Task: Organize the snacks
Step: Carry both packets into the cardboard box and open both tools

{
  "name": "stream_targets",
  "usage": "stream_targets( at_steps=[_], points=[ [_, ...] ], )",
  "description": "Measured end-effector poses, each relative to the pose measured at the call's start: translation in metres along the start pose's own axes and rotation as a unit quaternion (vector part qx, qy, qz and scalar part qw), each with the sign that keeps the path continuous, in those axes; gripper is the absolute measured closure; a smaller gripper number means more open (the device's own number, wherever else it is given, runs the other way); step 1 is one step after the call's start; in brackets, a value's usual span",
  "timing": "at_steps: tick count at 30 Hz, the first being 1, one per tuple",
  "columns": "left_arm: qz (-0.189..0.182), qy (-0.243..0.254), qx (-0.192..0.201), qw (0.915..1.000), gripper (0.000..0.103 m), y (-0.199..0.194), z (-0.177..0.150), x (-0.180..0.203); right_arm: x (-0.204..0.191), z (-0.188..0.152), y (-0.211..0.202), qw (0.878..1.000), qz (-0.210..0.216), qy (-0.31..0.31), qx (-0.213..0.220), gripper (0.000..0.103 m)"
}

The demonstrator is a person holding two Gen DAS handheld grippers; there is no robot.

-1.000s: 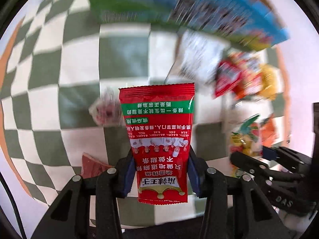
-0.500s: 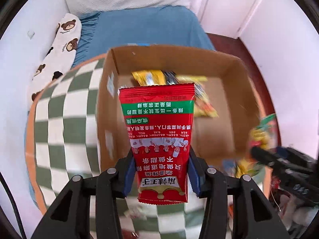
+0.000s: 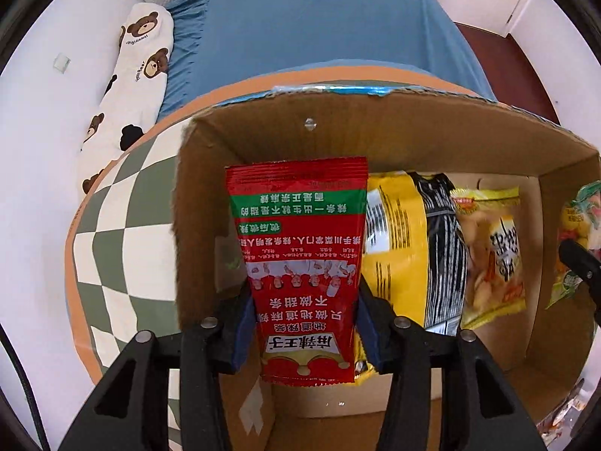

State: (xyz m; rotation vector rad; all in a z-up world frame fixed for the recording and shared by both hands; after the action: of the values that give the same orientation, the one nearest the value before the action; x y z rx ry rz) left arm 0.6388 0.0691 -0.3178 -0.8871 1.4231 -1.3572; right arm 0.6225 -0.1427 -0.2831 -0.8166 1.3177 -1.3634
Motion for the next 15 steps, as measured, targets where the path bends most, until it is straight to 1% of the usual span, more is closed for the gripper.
stream_targets(
  at_steps=[1,2,3,4,7,10,13,15],
  points=[
    [-0.005,-0.005,0.001,1.0,0.053,0.001,0.003,-0.001,0.001,0.002,0.004,1.0,-0.001,0.005,-0.006,0.045],
    [-0.008,-0.012,0.007,0.9999,0.05,0.0,0.004,-0.002,0.001,0.004,0.008,1.0,-0.009,0.005,-0.008,0.029],
    [-0.009,-0.016,0.013,0.9998,0.043,-0.001,0.007,-0.004,0.001,0.007,0.011,1.0,-0.019,0.002,-0.003,0.019],
    [-0.011,-0.014,0.017,0.9997,0.028,-0.002,0.009,-0.003,0.0,0.008,0.011,1.0,-0.022,0.0,0.004,0.01],
    [-0.026,-0.016,0.03,0.9991,0.013,-0.007,0.013,0.001,0.001,0.01,0.011,1.0,-0.016,-0.001,0.001,0.01],
    [-0.023,-0.017,0.041,0.9987,0.012,-0.013,0.016,0.003,0.001,0.01,0.007,1.0,-0.019,-0.005,0.008,0.01],
    [-0.031,-0.027,0.052,0.9978,0.012,-0.019,0.013,0.001,0.006,0.005,0.003,1.0,-0.014,0.005,0.004,0.01],
    [-0.035,-0.033,0.059,0.997,0.012,-0.023,0.01,0.0,0.011,0.002,-0.002,1.0,-0.011,0.014,0.01,0.01]
  ],
)
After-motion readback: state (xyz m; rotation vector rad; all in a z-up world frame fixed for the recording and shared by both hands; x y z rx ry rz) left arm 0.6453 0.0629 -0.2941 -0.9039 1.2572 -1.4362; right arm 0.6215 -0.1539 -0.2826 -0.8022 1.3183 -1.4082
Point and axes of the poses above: each gripper's, at about its wrist camera, not at the fingertips, and y roughly the way its jaws point, x to its right, z to its top, the point moved 1 cm from there along y, roughly the way its jaws point, and after that the axes turned 13 degrees about y, right-handed, at the moved point
